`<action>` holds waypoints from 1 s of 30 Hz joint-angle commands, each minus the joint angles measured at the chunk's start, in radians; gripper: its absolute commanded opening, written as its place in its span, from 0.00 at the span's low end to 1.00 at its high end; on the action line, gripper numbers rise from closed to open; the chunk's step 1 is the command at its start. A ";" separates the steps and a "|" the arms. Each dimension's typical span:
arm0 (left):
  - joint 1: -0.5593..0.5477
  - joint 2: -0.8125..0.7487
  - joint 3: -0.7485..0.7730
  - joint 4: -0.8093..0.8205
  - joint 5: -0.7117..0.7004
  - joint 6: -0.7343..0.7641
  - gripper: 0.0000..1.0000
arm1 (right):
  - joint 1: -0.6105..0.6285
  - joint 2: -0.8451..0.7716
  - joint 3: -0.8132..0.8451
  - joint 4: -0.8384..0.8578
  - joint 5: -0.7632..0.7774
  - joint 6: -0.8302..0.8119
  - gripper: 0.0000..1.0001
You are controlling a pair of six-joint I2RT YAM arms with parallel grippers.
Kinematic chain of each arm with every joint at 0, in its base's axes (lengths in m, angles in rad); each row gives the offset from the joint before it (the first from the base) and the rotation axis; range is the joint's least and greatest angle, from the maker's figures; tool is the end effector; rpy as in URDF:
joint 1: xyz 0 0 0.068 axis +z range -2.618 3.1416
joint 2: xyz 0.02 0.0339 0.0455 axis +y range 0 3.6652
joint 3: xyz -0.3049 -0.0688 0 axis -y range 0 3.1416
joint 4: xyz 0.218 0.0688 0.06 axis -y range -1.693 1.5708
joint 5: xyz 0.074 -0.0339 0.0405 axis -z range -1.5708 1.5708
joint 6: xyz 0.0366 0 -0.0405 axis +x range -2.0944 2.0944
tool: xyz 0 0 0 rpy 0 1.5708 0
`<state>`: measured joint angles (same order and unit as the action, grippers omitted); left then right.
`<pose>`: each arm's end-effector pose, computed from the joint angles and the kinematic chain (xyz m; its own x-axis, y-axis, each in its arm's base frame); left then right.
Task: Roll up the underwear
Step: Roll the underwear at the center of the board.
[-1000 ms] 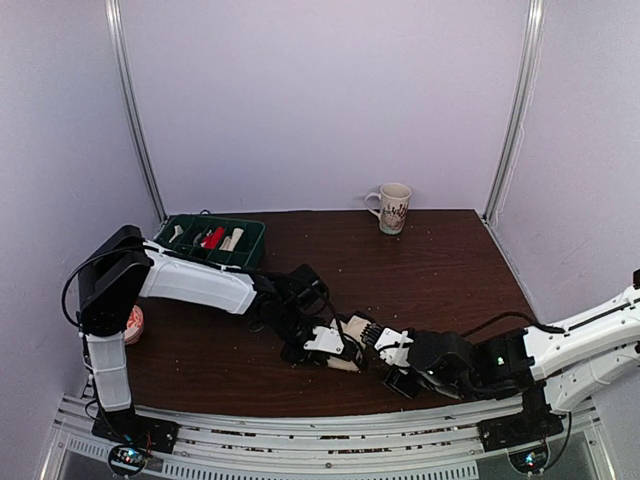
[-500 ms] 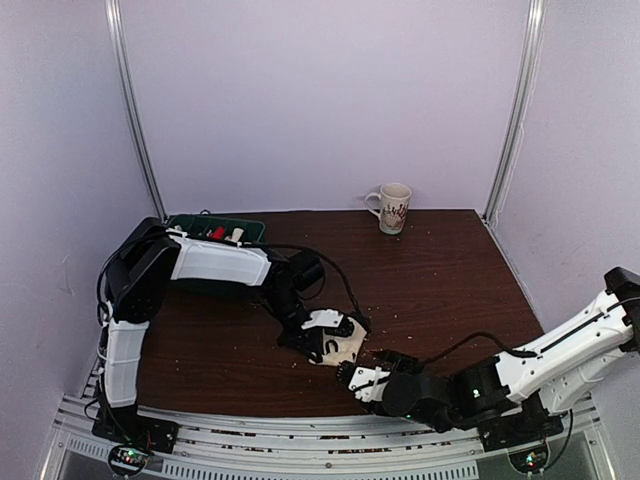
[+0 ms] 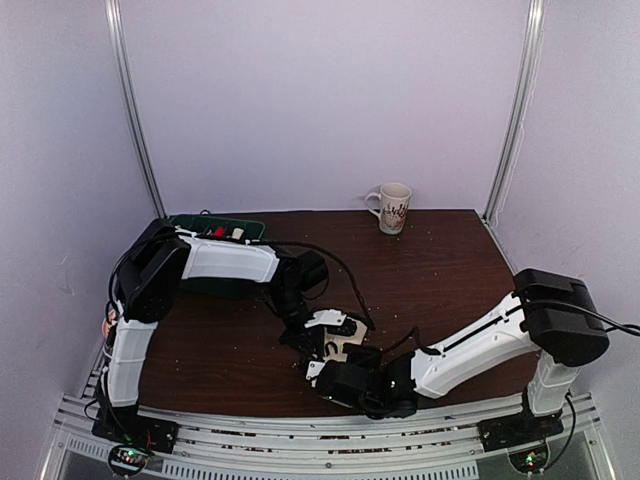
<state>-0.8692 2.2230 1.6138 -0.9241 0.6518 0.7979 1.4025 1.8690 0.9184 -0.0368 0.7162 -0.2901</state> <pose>0.2554 -0.3367 0.1773 -0.0051 0.8878 -0.4601 0.8960 -0.2003 -0.3964 0.0808 0.3322 0.1776 0.0614 -0.9266 -0.3711 -0.6945 0.2274 -0.6826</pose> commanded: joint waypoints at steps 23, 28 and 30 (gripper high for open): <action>0.072 -0.290 -0.243 0.281 -0.058 -0.024 0.63 | -0.063 0.071 0.074 -0.142 -0.313 0.085 0.00; 0.108 -0.478 -0.422 0.487 -0.057 -0.014 0.72 | -0.093 0.028 0.056 -0.140 -0.397 0.095 0.00; 0.121 -0.559 -0.512 0.583 -0.059 0.005 0.74 | -0.110 0.007 0.049 -0.142 -0.448 0.104 0.00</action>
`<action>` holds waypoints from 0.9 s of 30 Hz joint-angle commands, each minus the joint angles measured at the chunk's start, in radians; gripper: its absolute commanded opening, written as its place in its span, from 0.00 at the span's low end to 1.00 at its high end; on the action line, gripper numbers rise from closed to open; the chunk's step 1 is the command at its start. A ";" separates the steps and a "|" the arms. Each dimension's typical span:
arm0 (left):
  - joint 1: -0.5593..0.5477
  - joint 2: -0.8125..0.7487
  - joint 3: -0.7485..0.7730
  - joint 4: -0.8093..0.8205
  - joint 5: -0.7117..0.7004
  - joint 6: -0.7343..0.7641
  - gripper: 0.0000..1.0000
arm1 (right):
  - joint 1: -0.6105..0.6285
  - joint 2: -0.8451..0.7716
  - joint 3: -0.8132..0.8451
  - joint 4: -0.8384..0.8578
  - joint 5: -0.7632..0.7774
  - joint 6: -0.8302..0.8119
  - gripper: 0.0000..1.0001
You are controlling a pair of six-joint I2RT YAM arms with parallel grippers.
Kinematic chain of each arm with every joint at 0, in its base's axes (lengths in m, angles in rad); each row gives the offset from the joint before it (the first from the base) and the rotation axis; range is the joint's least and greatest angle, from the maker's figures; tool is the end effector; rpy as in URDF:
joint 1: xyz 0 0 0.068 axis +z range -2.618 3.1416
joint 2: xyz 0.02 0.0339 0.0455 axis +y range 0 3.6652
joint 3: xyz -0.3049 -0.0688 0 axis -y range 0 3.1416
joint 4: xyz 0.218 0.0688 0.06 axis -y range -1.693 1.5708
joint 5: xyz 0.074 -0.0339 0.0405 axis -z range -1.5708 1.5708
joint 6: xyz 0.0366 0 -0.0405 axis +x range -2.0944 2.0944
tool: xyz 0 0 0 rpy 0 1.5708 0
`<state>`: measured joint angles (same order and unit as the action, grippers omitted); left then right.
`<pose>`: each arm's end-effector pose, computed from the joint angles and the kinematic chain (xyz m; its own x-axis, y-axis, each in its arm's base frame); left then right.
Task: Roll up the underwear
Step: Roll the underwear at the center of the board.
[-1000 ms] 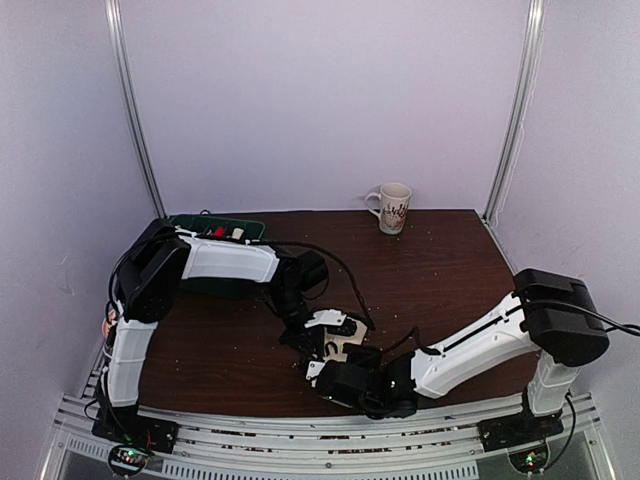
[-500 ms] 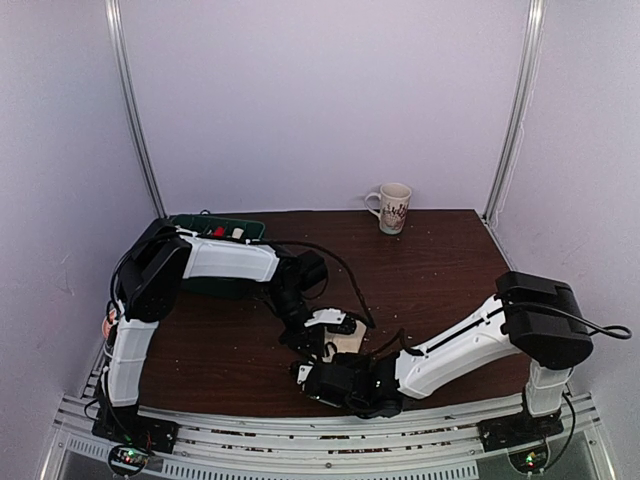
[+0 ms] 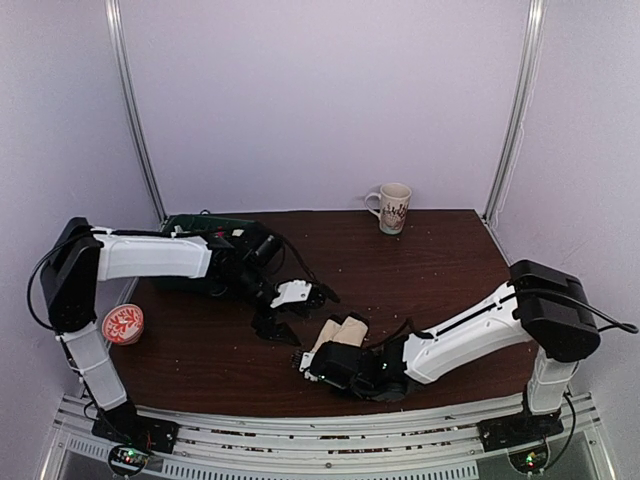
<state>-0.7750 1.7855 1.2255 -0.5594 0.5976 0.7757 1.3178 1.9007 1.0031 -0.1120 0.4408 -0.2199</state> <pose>0.2335 -0.2575 0.2526 0.0689 0.7428 -0.6660 0.9883 -0.1418 -0.0560 0.1049 0.3433 0.1783 -0.0282 -0.8973 -0.4406 -0.8453 0.2567 -0.4686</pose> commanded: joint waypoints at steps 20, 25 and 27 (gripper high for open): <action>-0.215 -0.343 -0.611 0.729 -0.326 0.289 0.66 | -0.261 0.018 0.035 -0.136 -1.030 0.261 0.00; -0.273 -0.285 -0.593 0.739 -0.376 0.280 0.60 | -0.266 0.025 0.042 -0.153 -1.002 0.282 0.00; -0.285 -0.271 -0.601 0.754 -0.395 0.283 0.58 | -0.271 0.036 0.046 -0.156 -0.989 0.290 0.00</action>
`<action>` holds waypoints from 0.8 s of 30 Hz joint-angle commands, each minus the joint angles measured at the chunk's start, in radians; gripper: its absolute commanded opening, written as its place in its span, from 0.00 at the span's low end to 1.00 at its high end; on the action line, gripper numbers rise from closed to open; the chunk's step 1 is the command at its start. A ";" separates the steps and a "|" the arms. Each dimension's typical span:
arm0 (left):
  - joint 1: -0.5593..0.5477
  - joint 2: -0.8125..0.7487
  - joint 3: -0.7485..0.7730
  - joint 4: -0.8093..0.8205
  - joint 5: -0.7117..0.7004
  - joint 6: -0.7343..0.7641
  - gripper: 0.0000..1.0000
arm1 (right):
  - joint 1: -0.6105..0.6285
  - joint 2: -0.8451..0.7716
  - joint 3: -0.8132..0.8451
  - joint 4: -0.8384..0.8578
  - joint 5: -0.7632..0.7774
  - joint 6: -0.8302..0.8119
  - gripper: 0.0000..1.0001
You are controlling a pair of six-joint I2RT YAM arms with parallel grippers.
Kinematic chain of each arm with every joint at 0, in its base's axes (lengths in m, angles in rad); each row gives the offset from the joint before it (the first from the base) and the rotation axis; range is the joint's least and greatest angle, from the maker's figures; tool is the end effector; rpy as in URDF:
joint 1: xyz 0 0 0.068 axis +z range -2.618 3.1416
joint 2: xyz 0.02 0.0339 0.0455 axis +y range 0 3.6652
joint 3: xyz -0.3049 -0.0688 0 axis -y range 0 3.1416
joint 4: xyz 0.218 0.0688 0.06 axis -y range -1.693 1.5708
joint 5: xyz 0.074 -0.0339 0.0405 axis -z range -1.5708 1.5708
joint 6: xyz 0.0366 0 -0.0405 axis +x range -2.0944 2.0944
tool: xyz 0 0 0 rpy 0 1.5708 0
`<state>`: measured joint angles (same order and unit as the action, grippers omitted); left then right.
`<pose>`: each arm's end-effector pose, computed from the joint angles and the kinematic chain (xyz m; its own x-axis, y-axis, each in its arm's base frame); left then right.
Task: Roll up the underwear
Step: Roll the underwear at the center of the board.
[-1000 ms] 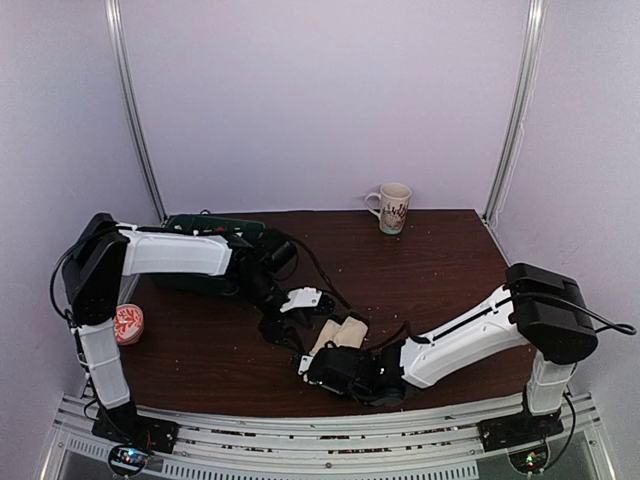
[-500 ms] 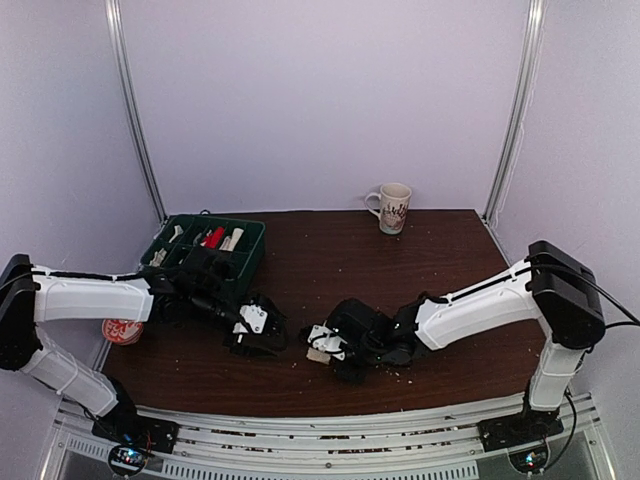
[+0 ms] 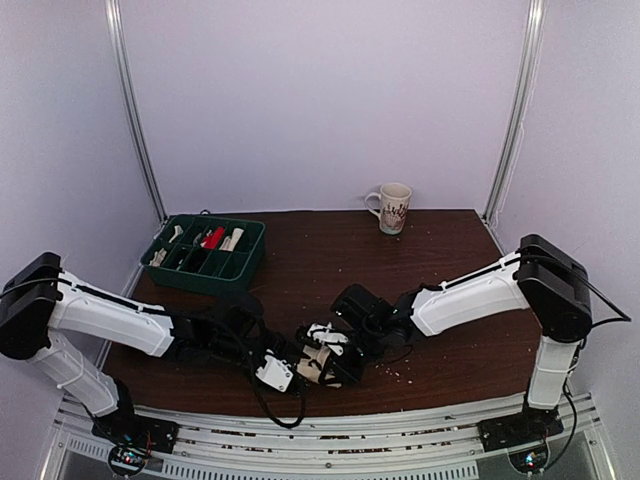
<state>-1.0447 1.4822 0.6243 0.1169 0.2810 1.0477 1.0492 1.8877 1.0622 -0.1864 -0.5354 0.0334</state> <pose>0.1226 -0.2313 0.2178 0.6394 0.5563 -0.5307 0.7600 -0.3531 0.5456 0.1646 0.3239 0.1943 -0.4516 -0.7282 -0.5155 -0.8659 0.2184 0.4500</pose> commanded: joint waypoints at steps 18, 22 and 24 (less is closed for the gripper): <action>-0.061 0.213 0.010 0.204 -0.213 -0.067 0.32 | -0.041 0.065 -0.001 -0.107 0.049 0.031 0.01; -0.069 0.236 0.026 0.187 -0.206 -0.075 0.11 | -0.050 0.053 -0.012 -0.104 0.066 0.031 0.02; -0.071 0.252 0.049 0.150 -0.188 -0.088 0.00 | -0.053 0.036 -0.019 -0.105 0.092 0.031 0.05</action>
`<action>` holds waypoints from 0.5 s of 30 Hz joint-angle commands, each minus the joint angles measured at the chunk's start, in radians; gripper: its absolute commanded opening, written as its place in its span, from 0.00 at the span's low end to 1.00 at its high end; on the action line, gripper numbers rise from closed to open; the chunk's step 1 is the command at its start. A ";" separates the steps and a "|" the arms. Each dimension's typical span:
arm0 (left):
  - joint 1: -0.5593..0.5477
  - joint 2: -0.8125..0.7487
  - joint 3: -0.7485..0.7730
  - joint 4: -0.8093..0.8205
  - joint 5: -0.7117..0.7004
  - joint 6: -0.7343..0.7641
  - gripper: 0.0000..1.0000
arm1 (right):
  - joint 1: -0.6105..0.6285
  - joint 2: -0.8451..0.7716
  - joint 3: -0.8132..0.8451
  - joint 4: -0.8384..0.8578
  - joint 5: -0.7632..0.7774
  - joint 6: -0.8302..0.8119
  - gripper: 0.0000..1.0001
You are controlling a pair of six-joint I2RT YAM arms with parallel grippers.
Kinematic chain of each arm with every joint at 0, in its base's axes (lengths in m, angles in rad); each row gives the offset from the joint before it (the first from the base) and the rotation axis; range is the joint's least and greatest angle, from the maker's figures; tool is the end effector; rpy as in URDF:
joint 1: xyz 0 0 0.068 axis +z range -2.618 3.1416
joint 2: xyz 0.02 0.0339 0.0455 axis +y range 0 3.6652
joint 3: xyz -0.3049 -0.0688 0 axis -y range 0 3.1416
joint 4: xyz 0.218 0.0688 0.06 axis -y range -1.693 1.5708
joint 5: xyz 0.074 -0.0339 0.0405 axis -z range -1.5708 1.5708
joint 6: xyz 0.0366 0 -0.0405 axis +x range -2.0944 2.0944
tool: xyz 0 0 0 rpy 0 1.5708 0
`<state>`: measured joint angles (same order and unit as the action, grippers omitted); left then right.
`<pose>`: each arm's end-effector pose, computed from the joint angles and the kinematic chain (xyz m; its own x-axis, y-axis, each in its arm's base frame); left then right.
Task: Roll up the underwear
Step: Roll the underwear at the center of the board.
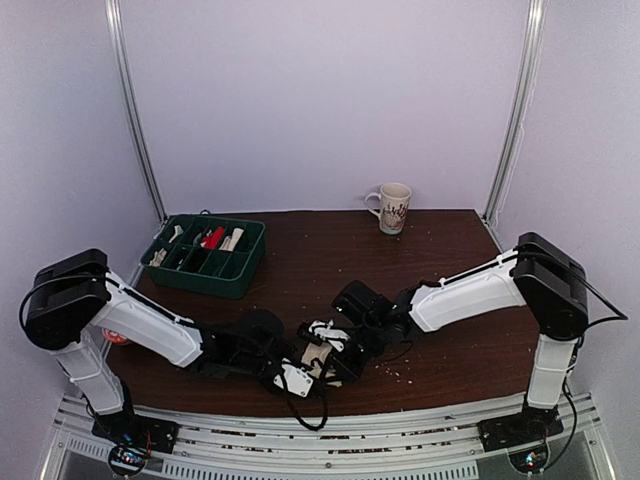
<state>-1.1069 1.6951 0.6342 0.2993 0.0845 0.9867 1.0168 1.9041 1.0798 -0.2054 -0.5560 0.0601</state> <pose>0.1299 -0.2666 0.1788 0.5959 0.6667 -0.4477 0.7641 -0.2991 0.5716 0.1761 0.3214 0.1923 -0.5021 -0.7147 -0.4870 -0.8367 0.2590 0.4825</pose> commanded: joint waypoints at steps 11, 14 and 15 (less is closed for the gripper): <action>0.063 0.244 0.388 -0.577 0.282 -0.167 0.00 | -0.013 -0.323 -0.222 -0.043 0.391 0.016 0.49; 0.115 0.272 0.473 -0.671 0.391 -0.193 0.00 | 0.006 -0.447 -0.299 -0.020 0.511 0.041 0.54; 0.128 0.284 0.496 -0.699 0.405 -0.202 0.00 | 0.013 -0.485 -0.326 -0.013 0.554 0.052 0.55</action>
<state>-1.0363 1.9202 1.0718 -0.1326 0.3424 0.8490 1.0111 1.5467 0.8310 -0.2428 -0.2256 0.0719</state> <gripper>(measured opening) 0.076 0.528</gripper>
